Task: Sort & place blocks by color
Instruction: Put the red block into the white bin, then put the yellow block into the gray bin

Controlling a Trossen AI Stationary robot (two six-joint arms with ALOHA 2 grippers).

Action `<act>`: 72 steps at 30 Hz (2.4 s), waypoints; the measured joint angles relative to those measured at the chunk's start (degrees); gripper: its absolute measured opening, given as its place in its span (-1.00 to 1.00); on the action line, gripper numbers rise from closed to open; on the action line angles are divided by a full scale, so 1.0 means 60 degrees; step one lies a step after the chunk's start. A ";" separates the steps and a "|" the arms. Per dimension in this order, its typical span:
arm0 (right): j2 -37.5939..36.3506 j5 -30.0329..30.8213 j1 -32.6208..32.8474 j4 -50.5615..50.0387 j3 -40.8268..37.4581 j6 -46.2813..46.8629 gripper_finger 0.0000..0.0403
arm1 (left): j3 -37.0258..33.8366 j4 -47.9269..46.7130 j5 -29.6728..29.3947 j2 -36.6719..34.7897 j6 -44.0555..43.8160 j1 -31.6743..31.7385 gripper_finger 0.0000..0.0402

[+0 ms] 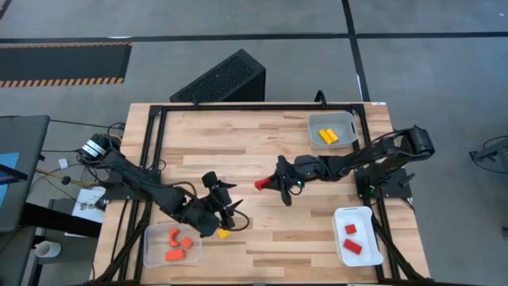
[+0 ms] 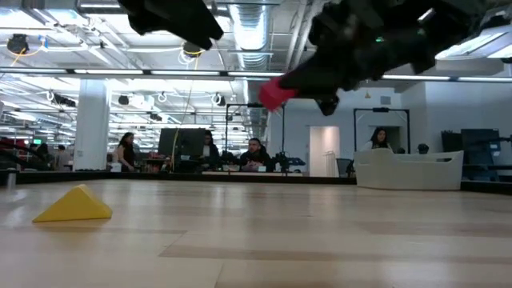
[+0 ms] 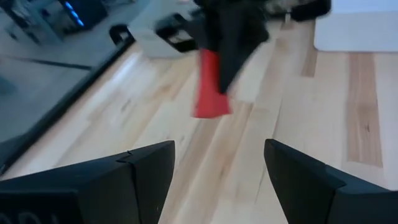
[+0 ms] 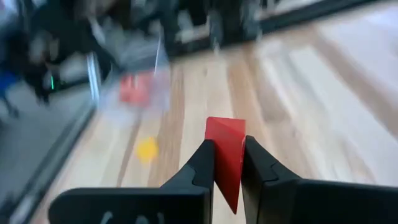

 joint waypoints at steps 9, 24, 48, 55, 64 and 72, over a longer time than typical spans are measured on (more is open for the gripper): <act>-0.2707 0.0492 0.1310 -0.5489 -0.0011 -0.0607 -0.77 | -0.0018 0.1662 0.0512 0.0015 0.0977 -0.0021 0.16; -0.6649 0.0714 0.6148 -1.3275 -0.0011 0.6034 -0.77 | -0.0970 0.8132 0.6957 0.1017 0.4253 0.1947 -0.05; -0.5199 0.0631 1.0047 -1.3255 -0.0011 1.0802 -0.40 | -0.5424 1.4887 0.7299 0.0982 0.1254 0.3154 -0.06; -0.4956 0.0628 0.9913 -1.3234 -0.0011 1.0540 0.17 | -0.5420 1.4571 0.7440 0.0848 0.0683 0.3077 -0.06; -0.5777 0.0712 0.9304 -1.3346 -0.0011 1.0085 0.28 | -0.2941 0.5225 0.7309 -0.0368 -0.0129 0.2831 -0.06; -0.6878 0.3446 0.8401 -1.2879 -0.0007 0.7133 0.19 | 0.0579 -0.1376 0.6795 0.0372 -0.0748 0.1945 -0.06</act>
